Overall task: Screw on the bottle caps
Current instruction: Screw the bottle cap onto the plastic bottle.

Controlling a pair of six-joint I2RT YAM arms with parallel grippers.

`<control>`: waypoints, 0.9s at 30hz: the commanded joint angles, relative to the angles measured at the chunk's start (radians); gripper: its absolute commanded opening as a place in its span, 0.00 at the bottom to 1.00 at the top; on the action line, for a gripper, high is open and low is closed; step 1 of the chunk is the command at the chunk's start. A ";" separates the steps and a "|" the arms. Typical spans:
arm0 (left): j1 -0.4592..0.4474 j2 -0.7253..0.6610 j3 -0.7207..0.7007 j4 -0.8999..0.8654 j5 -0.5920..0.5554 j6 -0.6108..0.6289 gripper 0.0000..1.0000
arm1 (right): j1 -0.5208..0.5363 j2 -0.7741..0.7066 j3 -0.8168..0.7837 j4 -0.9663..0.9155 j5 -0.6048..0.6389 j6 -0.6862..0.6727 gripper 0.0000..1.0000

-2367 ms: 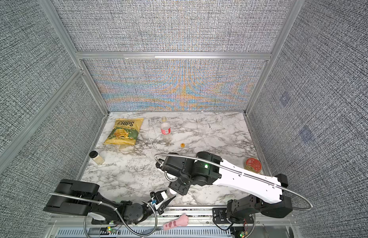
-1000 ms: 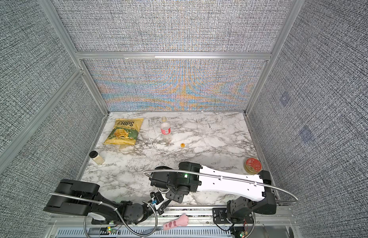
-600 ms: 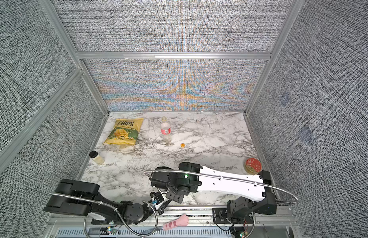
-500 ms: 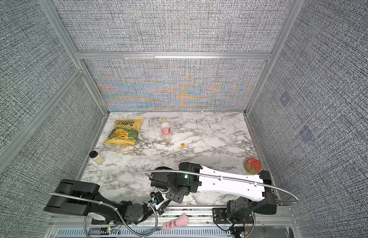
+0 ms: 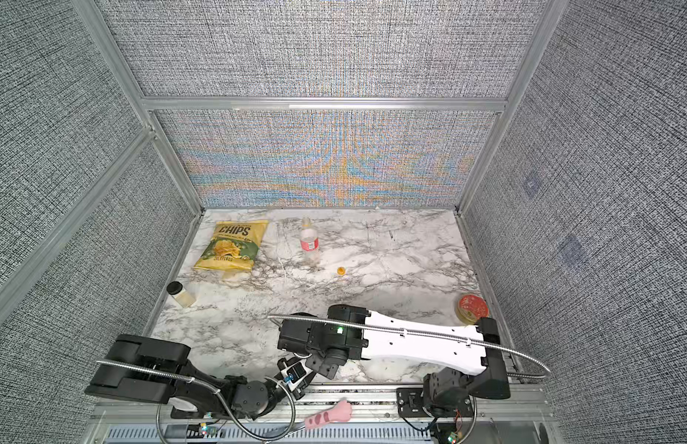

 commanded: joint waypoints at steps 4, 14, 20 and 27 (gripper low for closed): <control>-0.006 0.004 0.003 0.154 -0.018 0.018 0.32 | -0.009 0.015 0.001 0.010 0.021 0.089 0.40; -0.007 0.000 -0.003 0.167 -0.027 0.018 0.32 | -0.019 0.078 0.074 -0.051 0.117 0.235 0.40; -0.008 0.006 -0.003 0.179 -0.032 0.023 0.32 | -0.034 0.084 0.103 -0.049 0.110 0.343 0.40; -0.008 0.007 -0.003 0.182 -0.035 0.025 0.32 | -0.048 0.107 0.114 -0.033 0.076 0.445 0.40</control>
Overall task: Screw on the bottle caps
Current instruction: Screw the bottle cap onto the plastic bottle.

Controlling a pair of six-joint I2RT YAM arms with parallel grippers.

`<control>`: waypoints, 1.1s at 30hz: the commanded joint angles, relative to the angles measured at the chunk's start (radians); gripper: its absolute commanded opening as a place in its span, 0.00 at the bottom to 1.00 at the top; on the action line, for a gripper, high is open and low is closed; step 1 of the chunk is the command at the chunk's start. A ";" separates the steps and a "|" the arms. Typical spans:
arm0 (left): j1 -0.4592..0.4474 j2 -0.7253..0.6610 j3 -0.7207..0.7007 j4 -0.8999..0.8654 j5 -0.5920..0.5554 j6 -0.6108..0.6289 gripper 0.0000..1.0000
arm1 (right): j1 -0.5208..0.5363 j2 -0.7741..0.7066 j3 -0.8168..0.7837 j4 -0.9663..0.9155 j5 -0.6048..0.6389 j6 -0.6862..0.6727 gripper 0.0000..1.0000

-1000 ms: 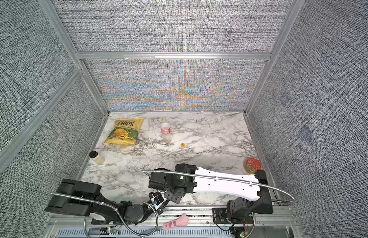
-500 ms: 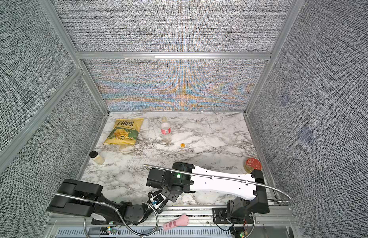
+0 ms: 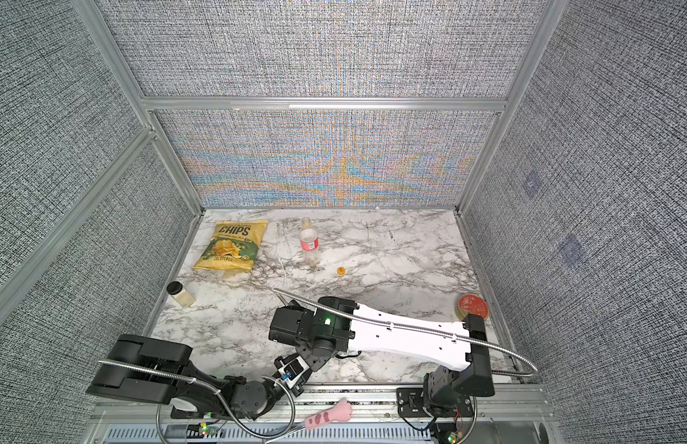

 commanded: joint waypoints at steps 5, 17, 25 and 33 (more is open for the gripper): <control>-0.005 -0.003 0.005 0.149 0.038 0.022 0.32 | -0.033 0.011 0.048 -0.008 0.069 0.138 0.44; -0.006 -0.010 0.004 0.131 0.068 0.007 0.32 | -0.048 -0.116 0.110 -0.050 0.029 -0.200 0.73; -0.005 -0.044 0.001 0.085 0.096 -0.027 0.32 | 0.016 -0.090 0.113 -0.152 0.071 -0.291 0.69; -0.006 -0.032 0.005 0.084 0.094 -0.025 0.32 | 0.054 -0.072 0.092 -0.094 0.015 -0.327 0.69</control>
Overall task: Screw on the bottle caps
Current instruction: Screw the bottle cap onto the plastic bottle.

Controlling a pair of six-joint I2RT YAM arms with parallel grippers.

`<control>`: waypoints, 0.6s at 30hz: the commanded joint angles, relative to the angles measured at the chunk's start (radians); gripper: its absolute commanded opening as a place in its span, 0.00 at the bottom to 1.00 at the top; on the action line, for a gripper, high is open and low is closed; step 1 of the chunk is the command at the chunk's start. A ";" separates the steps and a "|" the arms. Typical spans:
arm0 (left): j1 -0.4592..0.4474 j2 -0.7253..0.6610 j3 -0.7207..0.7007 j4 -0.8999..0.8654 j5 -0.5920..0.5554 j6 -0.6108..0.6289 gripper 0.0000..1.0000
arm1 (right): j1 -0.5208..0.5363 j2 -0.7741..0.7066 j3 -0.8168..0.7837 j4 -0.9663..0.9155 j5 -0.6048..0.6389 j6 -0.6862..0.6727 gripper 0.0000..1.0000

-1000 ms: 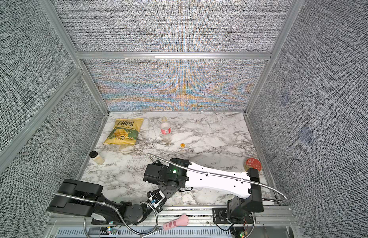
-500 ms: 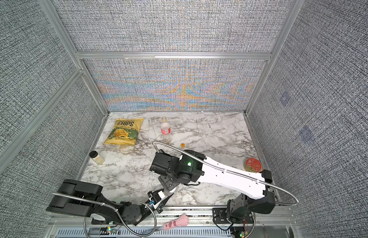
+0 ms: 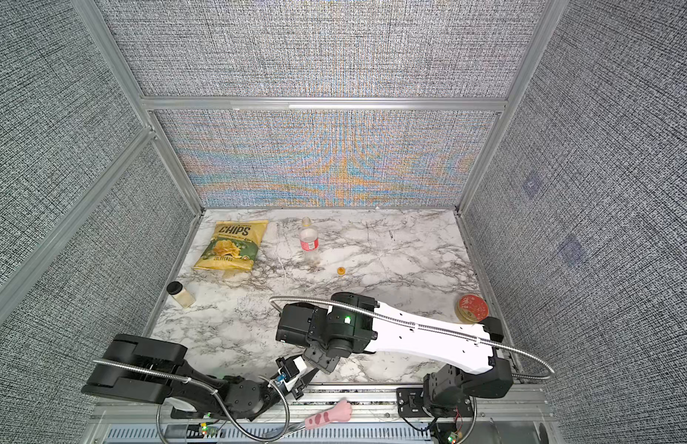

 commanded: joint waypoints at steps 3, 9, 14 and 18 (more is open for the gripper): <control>0.000 0.004 0.007 0.018 0.006 -0.012 0.32 | 0.006 -0.014 -0.051 0.039 -0.030 -0.028 0.65; 0.000 0.009 0.009 0.019 0.006 -0.009 0.32 | 0.007 0.003 -0.059 0.061 -0.048 -0.028 0.57; 0.000 0.011 0.011 0.018 0.007 -0.007 0.32 | 0.008 0.013 -0.075 0.075 -0.068 -0.029 0.53; 0.001 0.010 0.011 0.016 0.006 -0.009 0.32 | 0.008 0.016 -0.077 0.075 -0.043 -0.023 0.51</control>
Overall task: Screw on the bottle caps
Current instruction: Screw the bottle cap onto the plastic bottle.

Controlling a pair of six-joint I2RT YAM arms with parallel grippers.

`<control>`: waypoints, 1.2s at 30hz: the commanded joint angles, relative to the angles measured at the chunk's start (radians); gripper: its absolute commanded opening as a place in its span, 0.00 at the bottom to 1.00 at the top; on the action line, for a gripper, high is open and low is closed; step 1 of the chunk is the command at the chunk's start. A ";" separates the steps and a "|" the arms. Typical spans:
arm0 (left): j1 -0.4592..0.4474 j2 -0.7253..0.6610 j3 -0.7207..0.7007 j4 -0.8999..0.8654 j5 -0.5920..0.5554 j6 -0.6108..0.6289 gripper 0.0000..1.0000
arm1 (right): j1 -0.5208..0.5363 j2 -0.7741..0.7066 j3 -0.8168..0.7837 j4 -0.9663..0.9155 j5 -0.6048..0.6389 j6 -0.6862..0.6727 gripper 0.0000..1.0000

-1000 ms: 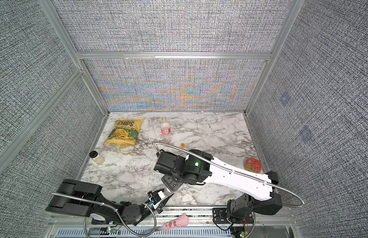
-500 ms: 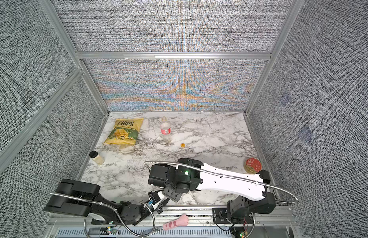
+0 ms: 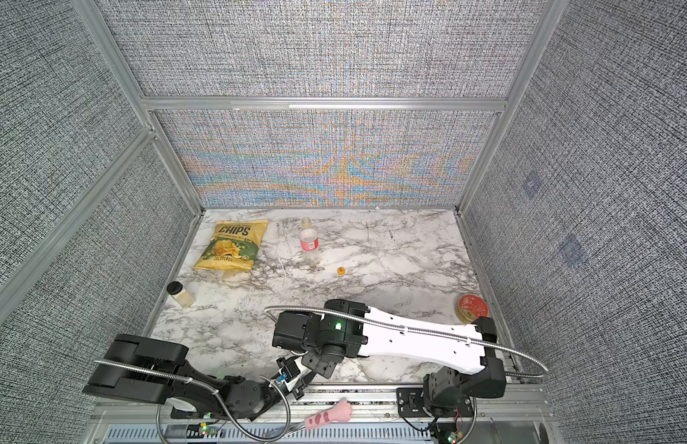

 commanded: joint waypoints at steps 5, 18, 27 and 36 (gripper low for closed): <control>-0.001 0.000 0.005 0.016 0.005 -0.006 0.32 | 0.001 0.001 -0.004 0.010 0.015 0.009 0.47; 0.000 0.000 0.002 0.032 -0.008 0.005 0.32 | -0.001 0.034 -0.019 0.010 0.060 0.134 0.35; 0.000 0.010 0.002 0.049 -0.018 0.016 0.32 | -0.015 0.037 -0.029 0.067 0.060 0.291 0.35; 0.000 0.016 0.002 0.062 -0.031 0.022 0.32 | -0.026 0.043 -0.025 0.116 0.036 0.405 0.35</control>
